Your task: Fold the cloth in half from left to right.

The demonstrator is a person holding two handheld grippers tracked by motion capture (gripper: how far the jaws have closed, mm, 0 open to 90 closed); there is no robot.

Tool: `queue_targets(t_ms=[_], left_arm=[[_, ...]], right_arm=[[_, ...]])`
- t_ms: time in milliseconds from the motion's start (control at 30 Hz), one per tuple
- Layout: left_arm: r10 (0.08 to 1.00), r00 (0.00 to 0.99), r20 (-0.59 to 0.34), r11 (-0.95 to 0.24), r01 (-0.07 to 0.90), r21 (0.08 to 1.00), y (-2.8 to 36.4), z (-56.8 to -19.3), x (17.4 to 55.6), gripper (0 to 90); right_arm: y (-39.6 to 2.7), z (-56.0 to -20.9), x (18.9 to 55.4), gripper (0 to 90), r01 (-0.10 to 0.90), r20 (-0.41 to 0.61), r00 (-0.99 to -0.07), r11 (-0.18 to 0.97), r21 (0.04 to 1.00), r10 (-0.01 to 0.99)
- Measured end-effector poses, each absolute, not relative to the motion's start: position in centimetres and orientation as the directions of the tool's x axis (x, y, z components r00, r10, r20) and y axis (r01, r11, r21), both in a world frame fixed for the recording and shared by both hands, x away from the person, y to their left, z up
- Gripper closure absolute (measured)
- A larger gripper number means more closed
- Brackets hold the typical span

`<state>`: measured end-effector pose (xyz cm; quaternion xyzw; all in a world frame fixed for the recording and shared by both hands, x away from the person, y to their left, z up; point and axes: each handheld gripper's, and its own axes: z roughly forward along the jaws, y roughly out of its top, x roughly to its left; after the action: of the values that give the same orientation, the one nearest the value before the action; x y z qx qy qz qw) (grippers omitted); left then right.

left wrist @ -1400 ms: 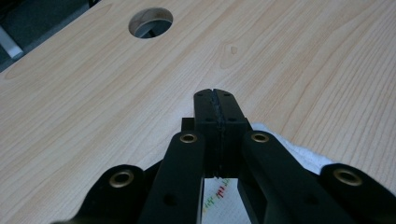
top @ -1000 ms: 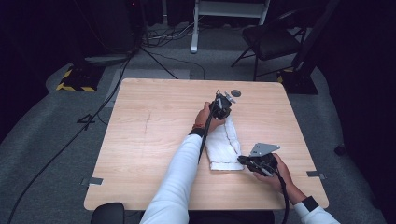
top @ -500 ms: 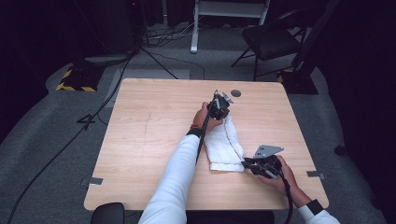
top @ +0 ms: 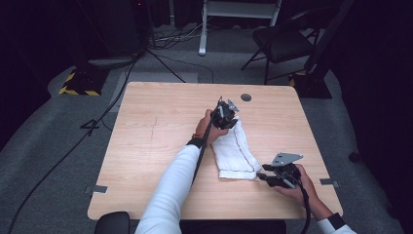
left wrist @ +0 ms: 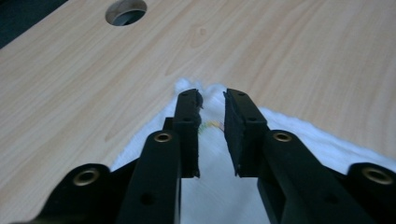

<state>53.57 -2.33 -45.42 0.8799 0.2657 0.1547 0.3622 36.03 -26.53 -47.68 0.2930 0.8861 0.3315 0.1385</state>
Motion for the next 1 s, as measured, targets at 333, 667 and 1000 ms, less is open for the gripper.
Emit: queue_targets(t_ms=[333, 667, 1000], left_arm=[[0.511, 0.857, 0.067, -0.618, 0.312, 0.722, 1.7, -45.3, 47.7, 49.4], [0.458, 0.888, 0.037, -0.649, 0.306, 0.697, 2.5, -46.9, 43.2, 27.8], [0.395, 0.918, 0.021, -0.706, 0.289, 0.647, 2.4, -48.6, 42.0, 23.9]], right_arm=[[-27.9, -46.5, 36.3, 44.5, 0.426, -0.051, -0.762, 0.558, 0.713, 0.646], [-26.7, -46.5, 39.3, 42.3, 0.398, -0.083, -0.759, 0.561, 0.726, 0.646], [-24.8, -48.2, 41.5, 42.3, 0.376, -0.111, -0.794, 0.625, 0.684, 0.598]])
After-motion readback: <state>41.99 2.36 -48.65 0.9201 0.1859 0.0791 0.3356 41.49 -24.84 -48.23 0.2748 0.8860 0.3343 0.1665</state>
